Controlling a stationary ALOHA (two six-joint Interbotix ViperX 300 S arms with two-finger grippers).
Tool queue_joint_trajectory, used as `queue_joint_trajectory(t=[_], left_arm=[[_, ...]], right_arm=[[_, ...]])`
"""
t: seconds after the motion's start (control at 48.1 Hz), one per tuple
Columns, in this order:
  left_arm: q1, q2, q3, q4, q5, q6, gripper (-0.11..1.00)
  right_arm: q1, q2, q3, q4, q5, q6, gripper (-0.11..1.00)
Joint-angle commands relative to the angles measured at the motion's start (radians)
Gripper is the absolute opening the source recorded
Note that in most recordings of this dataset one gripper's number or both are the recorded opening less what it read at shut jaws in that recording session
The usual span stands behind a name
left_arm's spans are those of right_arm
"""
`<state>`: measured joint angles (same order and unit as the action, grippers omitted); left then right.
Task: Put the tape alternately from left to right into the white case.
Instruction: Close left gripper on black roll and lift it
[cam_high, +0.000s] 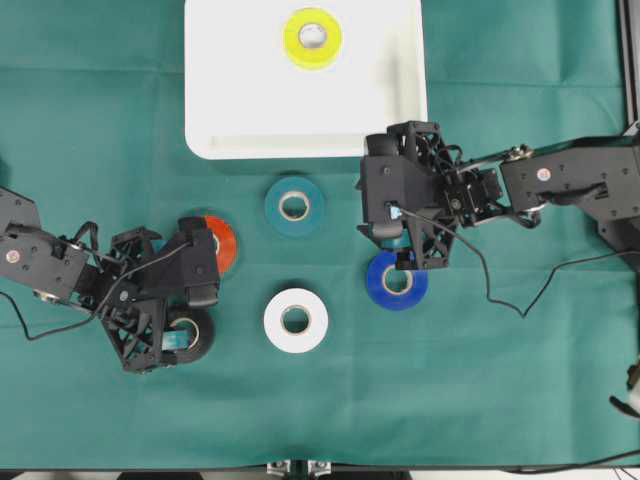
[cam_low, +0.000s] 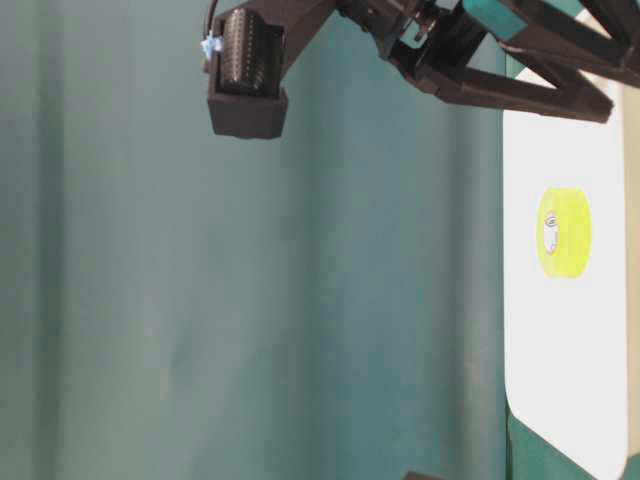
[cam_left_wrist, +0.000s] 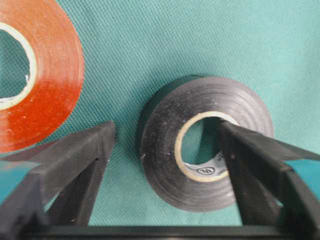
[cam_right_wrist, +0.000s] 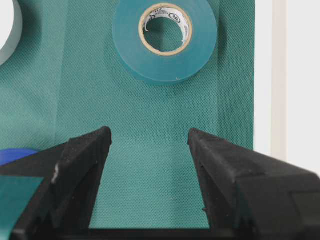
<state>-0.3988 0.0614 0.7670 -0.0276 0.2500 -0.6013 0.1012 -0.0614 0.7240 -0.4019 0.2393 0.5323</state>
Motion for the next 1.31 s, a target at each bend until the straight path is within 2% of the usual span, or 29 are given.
queue_joint_trajectory(t=[0.0, 0.104, 0.208, 0.478, 0.707, 0.956, 1.081, 1.289], left_arm=[[-0.021, -0.014, -0.020, -0.002, 0.014, 0.003, 0.32], [-0.025, -0.017, -0.028, 0.000, 0.040, 0.005, 0.09], [-0.026, -0.020, -0.032, 0.000, 0.058, 0.005, -0.04], [-0.029, -0.038, -0.032, 0.000, 0.072, 0.005, -0.04], [-0.023, -0.109, -0.032, 0.002, 0.072, 0.005, -0.04], [0.051, -0.215, -0.018, 0.005, 0.072, 0.011, -0.04], [0.098, -0.247, -0.012, 0.005, 0.072, 0.041, -0.04], [0.146, -0.262, -0.020, 0.005, 0.072, 0.147, -0.04]], right_arm=[[0.002, -0.009, -0.009, -0.002, -0.008, 0.000, 0.71], [0.002, -0.009, -0.011, -0.002, -0.008, 0.002, 0.71], [0.002, -0.009, -0.012, -0.002, -0.008, 0.000, 0.71], [0.002, -0.009, -0.014, -0.002, -0.008, 0.002, 0.71], [0.002, -0.009, -0.014, -0.002, -0.008, 0.000, 0.71], [0.002, -0.009, -0.012, -0.002, -0.008, 0.000, 0.71], [0.002, -0.009, -0.009, -0.002, -0.008, 0.000, 0.71], [0.002, -0.009, -0.009, -0.002, -0.008, 0.002, 0.71]])
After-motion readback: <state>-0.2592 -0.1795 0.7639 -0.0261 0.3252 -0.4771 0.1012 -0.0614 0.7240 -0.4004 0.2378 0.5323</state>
